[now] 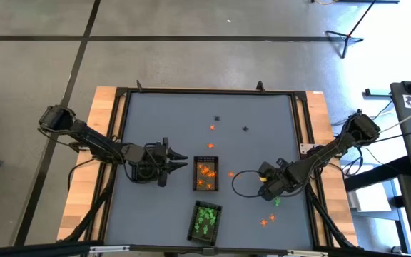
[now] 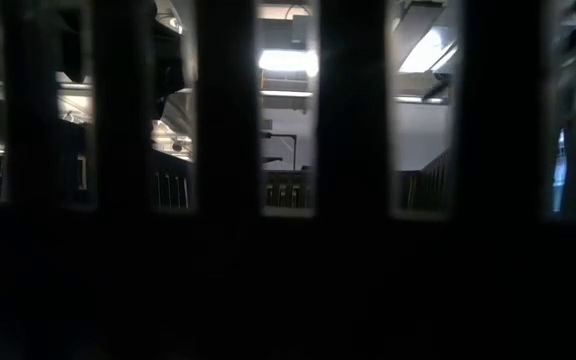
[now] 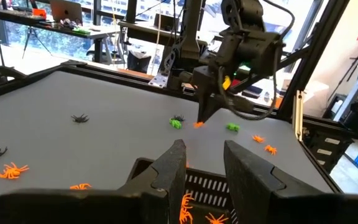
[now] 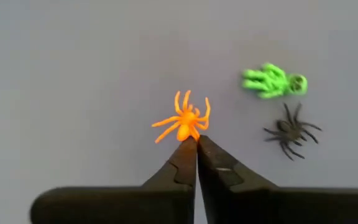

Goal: Sort Halloween decoration
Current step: Put the orange spider toy into the top right black basket

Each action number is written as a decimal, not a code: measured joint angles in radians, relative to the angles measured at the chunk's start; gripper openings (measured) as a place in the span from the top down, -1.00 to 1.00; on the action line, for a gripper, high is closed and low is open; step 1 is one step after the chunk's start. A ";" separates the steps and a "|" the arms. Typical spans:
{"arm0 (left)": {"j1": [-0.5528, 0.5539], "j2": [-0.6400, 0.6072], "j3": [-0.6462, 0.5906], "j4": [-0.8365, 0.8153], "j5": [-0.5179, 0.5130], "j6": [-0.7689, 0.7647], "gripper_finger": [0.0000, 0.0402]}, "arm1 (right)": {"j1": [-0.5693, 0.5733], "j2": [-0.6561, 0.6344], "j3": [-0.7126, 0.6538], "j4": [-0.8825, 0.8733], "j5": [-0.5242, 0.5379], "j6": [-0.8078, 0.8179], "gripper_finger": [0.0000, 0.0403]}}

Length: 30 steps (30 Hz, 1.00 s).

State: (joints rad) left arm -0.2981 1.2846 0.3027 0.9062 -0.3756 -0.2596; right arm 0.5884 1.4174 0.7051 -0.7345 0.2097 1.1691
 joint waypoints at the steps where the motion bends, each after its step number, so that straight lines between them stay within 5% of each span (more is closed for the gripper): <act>1: 0.000 0.000 0.000 0.000 0.000 0.000 0.49 | 0.000 0.000 0.012 0.000 0.005 -0.005 0.95; 10: 0.000 0.000 0.000 0.000 0.000 0.000 0.49 | -0.008 0.000 0.150 0.021 0.149 -0.147 0.99; 15: 0.000 0.000 0.000 0.000 -0.001 0.000 0.49 | -0.078 0.000 0.204 0.225 0.187 -0.380 0.99; 23: 0.000 0.000 0.000 0.000 -0.001 0.000 0.49 | -0.250 0.044 0.205 0.650 0.003 -0.722 0.99; 30: 0.000 0.000 0.000 -0.015 0.000 0.000 0.49 | -0.355 0.140 0.205 0.838 -0.211 -0.808 0.88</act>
State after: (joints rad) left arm -0.2979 1.2846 0.3031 0.8914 -0.3752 -0.2596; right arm 0.2336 1.5570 0.9104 0.1030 -0.0012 0.3611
